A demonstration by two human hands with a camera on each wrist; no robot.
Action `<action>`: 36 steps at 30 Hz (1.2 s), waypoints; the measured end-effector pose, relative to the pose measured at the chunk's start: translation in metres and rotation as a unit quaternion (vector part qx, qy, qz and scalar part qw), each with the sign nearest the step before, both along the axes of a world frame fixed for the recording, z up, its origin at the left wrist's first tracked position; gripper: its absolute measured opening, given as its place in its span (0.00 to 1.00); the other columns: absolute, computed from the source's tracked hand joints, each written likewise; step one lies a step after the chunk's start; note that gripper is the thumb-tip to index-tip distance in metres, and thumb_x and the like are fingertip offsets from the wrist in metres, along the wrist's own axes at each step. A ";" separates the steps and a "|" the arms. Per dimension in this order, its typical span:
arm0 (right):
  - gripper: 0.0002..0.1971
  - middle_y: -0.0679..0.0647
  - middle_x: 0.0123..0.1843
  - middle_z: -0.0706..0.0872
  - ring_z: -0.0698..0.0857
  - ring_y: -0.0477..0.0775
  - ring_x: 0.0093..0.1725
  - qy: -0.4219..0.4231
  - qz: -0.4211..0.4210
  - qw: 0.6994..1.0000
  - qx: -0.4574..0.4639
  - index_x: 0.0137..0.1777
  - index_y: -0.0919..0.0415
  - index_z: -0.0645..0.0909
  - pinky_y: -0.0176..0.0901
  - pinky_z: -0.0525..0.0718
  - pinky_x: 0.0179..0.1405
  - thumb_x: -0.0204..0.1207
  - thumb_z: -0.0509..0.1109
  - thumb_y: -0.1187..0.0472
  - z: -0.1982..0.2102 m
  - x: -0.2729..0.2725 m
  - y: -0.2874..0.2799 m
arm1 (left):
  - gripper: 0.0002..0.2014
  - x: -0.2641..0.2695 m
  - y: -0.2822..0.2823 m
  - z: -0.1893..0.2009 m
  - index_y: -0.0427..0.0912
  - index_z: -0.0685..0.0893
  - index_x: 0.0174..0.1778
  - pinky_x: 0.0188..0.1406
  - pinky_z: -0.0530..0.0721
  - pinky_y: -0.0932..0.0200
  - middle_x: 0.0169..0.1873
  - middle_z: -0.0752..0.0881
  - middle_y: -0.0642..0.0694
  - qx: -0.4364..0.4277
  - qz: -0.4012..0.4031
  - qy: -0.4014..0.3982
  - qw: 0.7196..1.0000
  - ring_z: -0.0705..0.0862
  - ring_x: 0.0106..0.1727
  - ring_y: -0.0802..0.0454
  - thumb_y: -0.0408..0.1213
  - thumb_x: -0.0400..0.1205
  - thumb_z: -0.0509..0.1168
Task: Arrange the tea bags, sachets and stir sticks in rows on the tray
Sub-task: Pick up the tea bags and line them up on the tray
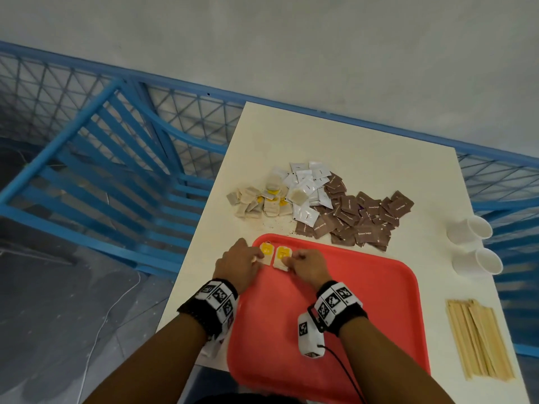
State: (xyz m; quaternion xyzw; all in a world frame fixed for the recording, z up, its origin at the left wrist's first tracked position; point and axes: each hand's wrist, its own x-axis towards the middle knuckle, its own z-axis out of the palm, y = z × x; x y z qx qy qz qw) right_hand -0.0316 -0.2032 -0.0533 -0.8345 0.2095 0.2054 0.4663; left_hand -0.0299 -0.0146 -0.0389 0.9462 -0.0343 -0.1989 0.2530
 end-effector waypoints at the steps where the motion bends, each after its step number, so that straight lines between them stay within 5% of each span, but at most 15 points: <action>1: 0.14 0.53 0.27 0.79 0.73 0.46 0.27 0.000 -0.005 1.000 0.002 0.29 0.61 0.81 0.28 0.72 0.22 0.76 0.77 0.62 -0.002 0.004 0.003 | 0.11 0.003 -0.004 -0.001 0.58 0.85 0.62 0.57 0.80 0.47 0.55 0.75 0.48 0.013 -0.010 0.007 1.000 0.82 0.58 0.43 0.47 0.84 0.66; 10: 0.13 0.49 0.34 0.83 0.79 0.49 0.35 -0.025 -0.046 0.994 -0.093 0.35 0.58 0.77 0.37 0.73 0.29 0.70 0.81 0.58 -0.011 0.010 0.017 | 0.08 0.013 -0.017 -0.017 0.52 0.87 0.54 0.51 0.76 0.48 0.56 0.75 0.47 0.042 -0.011 0.000 0.999 0.83 0.55 0.40 0.46 0.85 0.65; 14: 0.04 0.49 0.46 0.89 0.84 0.52 0.49 -0.040 -0.045 0.994 -0.093 0.44 0.55 0.84 0.43 0.81 0.50 0.75 0.76 0.57 -0.008 0.009 0.018 | 0.08 0.013 -0.019 -0.018 0.52 0.87 0.54 0.51 0.77 0.47 0.56 0.76 0.46 0.037 0.000 -0.010 0.999 0.83 0.56 0.39 0.45 0.85 0.63; 16: 0.07 0.51 0.52 0.89 0.85 0.52 0.54 -0.041 -0.029 0.994 -0.096 0.52 0.58 0.87 0.44 0.83 0.58 0.76 0.75 0.59 -0.007 0.005 0.016 | 0.08 0.011 -0.018 -0.016 0.53 0.86 0.56 0.52 0.77 0.47 0.57 0.77 0.47 0.038 -0.003 -0.004 0.999 0.83 0.57 0.40 0.47 0.85 0.64; 18: 0.08 0.51 0.52 0.89 0.85 0.52 0.54 -0.063 -0.026 0.993 -0.096 0.55 0.58 0.86 0.44 0.83 0.57 0.76 0.74 0.59 -0.001 0.001 0.013 | 0.10 0.010 -0.015 -0.009 0.54 0.87 0.56 0.55 0.78 0.48 0.55 0.79 0.48 -0.001 0.030 0.005 1.000 0.83 0.57 0.43 0.50 0.82 0.67; 20: 0.03 0.46 0.44 0.89 0.85 0.47 0.46 -0.096 -0.001 0.992 -0.078 0.48 0.54 0.86 0.38 0.80 0.46 0.76 0.75 0.60 0.014 -0.006 0.010 | 0.10 0.008 -0.008 0.003 0.52 0.89 0.50 0.54 0.82 0.50 0.47 0.85 0.51 -0.103 0.087 0.011 0.991 0.85 0.52 0.47 0.53 0.80 0.70; 22: 0.07 0.42 0.33 0.85 0.81 0.42 0.34 -0.133 0.042 0.990 -0.021 0.40 0.48 0.86 0.37 0.77 0.37 0.76 0.76 0.62 0.034 -0.019 0.008 | 0.16 0.002 -0.001 0.021 0.48 0.90 0.47 0.36 0.82 0.54 0.34 0.87 0.53 -0.272 0.155 0.077 0.947 0.84 0.36 0.50 0.57 0.81 0.68; 24: 0.07 0.45 0.31 0.82 0.78 0.43 0.31 -0.172 0.074 0.981 0.046 0.41 0.49 0.87 0.40 0.77 0.34 0.76 0.75 0.64 0.059 -0.035 0.009 | 0.25 -0.010 0.002 0.041 0.43 0.89 0.50 0.19 0.70 0.63 0.27 0.82 0.47 -0.467 0.229 0.221 0.825 0.75 0.22 0.51 0.61 0.84 0.60; 26: 0.06 0.43 0.33 0.82 0.76 0.42 0.32 -0.213 0.104 0.968 0.087 0.48 0.51 0.87 0.34 0.75 0.33 0.76 0.76 0.64 0.088 -0.048 0.010 | 0.31 -0.019 0.004 0.056 0.41 0.87 0.54 0.14 0.65 0.69 0.28 0.81 0.39 -0.585 0.249 0.325 0.700 0.72 0.19 0.52 0.65 0.84 0.52; 28: 0.09 0.40 0.38 0.84 0.78 0.40 0.34 -0.253 0.132 0.954 0.094 0.52 0.50 0.86 0.28 0.73 0.35 0.75 0.77 0.64 0.112 -0.057 0.009 | 0.33 -0.026 0.001 0.067 0.41 0.87 0.55 0.12 0.67 0.70 0.30 0.80 0.35 -0.631 0.238 0.362 0.643 0.74 0.19 0.51 0.67 0.82 0.51; 32: 0.17 0.42 0.45 0.84 0.82 0.44 0.40 -0.305 0.204 0.930 0.017 0.57 0.41 0.84 0.32 0.79 0.38 0.71 0.80 0.59 0.136 -0.066 0.008 | 0.29 -0.035 -0.010 0.086 0.40 0.83 0.54 0.10 0.67 0.70 0.34 0.81 0.37 -0.647 0.222 0.357 0.636 0.77 0.19 0.52 0.64 0.83 0.53; 36: 0.13 0.44 0.36 0.83 0.77 0.40 0.31 -0.221 0.118 0.962 0.109 0.51 0.52 0.88 0.27 0.74 0.33 0.69 0.83 0.64 0.141 -0.071 0.010 | 0.27 -0.040 -0.018 0.092 0.35 0.81 0.61 0.12 0.70 0.69 0.36 0.83 0.40 -0.626 0.189 0.295 0.697 0.74 0.19 0.57 0.58 0.86 0.56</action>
